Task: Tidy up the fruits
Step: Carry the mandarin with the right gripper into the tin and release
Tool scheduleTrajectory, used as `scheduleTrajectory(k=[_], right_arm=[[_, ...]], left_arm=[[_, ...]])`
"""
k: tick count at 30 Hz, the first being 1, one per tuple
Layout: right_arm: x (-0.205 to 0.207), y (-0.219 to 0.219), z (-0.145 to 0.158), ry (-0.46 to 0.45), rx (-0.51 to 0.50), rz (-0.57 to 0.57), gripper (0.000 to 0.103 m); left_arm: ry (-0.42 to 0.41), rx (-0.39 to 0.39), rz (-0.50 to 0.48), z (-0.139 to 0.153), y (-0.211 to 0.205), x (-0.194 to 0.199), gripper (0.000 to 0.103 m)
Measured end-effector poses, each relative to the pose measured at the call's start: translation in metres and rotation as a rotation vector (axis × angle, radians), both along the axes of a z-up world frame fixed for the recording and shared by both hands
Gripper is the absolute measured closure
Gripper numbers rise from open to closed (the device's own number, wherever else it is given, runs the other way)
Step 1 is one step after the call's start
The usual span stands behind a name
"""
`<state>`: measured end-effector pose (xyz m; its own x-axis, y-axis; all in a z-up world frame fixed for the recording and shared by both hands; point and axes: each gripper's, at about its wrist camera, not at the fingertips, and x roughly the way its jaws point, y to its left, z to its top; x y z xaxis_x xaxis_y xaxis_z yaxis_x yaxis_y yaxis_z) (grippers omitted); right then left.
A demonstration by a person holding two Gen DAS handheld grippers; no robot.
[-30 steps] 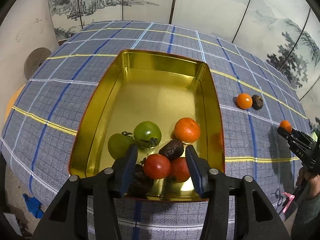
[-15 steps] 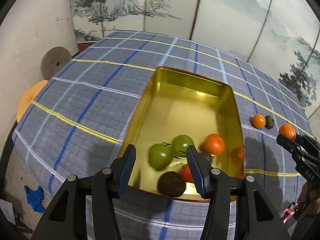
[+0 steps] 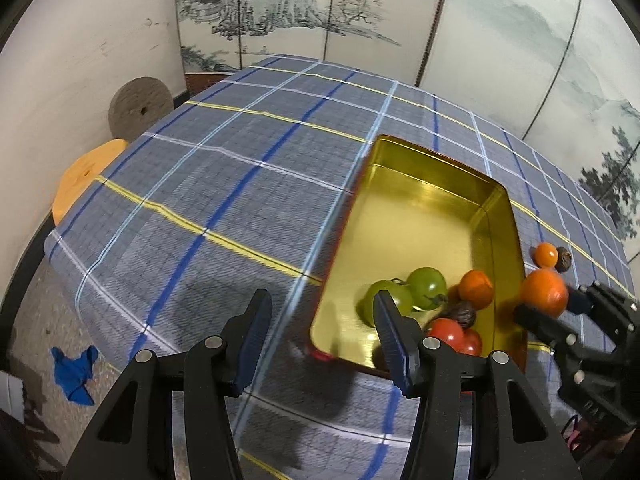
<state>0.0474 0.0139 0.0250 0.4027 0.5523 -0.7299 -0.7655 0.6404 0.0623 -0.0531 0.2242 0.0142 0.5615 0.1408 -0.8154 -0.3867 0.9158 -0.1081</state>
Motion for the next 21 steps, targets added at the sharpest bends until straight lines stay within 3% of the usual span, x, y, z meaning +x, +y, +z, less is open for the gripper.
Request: scheduleTrajectory(k=[21], right_arm=[[-0.011, 0.03, -0.029, 0.029, -0.093, 0.059, 0.066]], left_arm=[[0.01, 0.005, 0.019, -0.004, 0.014, -0.01, 0.046]])
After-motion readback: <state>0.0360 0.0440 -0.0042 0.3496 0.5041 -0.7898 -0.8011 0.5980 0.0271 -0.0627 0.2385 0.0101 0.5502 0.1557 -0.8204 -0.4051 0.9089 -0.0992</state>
